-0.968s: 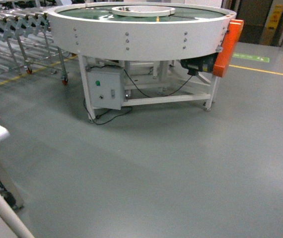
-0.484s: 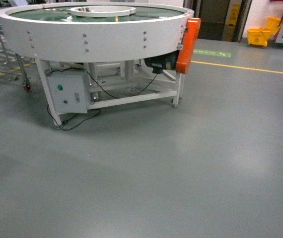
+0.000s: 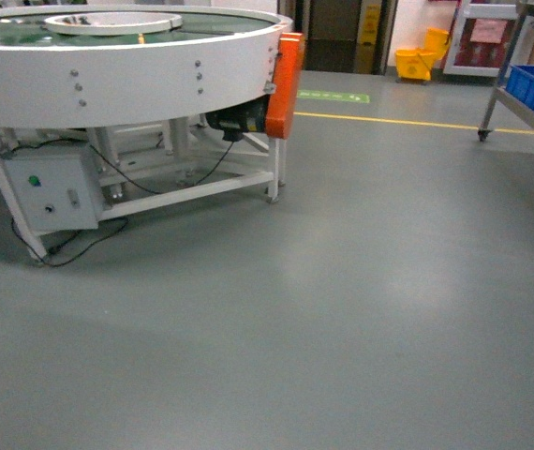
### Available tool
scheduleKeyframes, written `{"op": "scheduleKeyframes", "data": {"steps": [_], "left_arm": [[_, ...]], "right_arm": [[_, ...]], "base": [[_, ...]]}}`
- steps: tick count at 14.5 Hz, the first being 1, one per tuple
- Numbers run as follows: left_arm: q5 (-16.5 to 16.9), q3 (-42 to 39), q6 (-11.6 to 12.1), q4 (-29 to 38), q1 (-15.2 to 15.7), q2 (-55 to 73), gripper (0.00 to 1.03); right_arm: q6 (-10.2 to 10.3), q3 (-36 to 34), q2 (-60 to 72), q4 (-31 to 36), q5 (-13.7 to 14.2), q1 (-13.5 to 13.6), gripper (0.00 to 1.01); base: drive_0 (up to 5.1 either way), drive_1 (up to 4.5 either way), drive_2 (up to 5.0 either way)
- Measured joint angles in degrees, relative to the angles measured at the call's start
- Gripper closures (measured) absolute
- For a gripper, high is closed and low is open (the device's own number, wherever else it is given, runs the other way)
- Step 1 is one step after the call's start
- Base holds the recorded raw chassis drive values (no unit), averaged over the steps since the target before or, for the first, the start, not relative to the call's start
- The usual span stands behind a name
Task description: Pick red block from blue box to shelf
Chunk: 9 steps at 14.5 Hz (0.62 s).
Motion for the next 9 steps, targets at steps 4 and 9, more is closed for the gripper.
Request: {"op": "scheduleKeyframes", "data": {"steps": [4,9], "left_arm": [[-0.02,0.00,0.00,-0.11,0.00,0.00,0.05],[0.00,0.00,0.00,-0.26,0.00,0.00,0.05]], "right_arm": [[0.00,0.00,0.00,0.09,0.00,0.00,0.81],[0.00,0.00,0.00,0.11,0.00,-0.02,0.81]], "base": [[-1.5,2.74,-5.8],[-1.7,2.54,-6.0]]}}
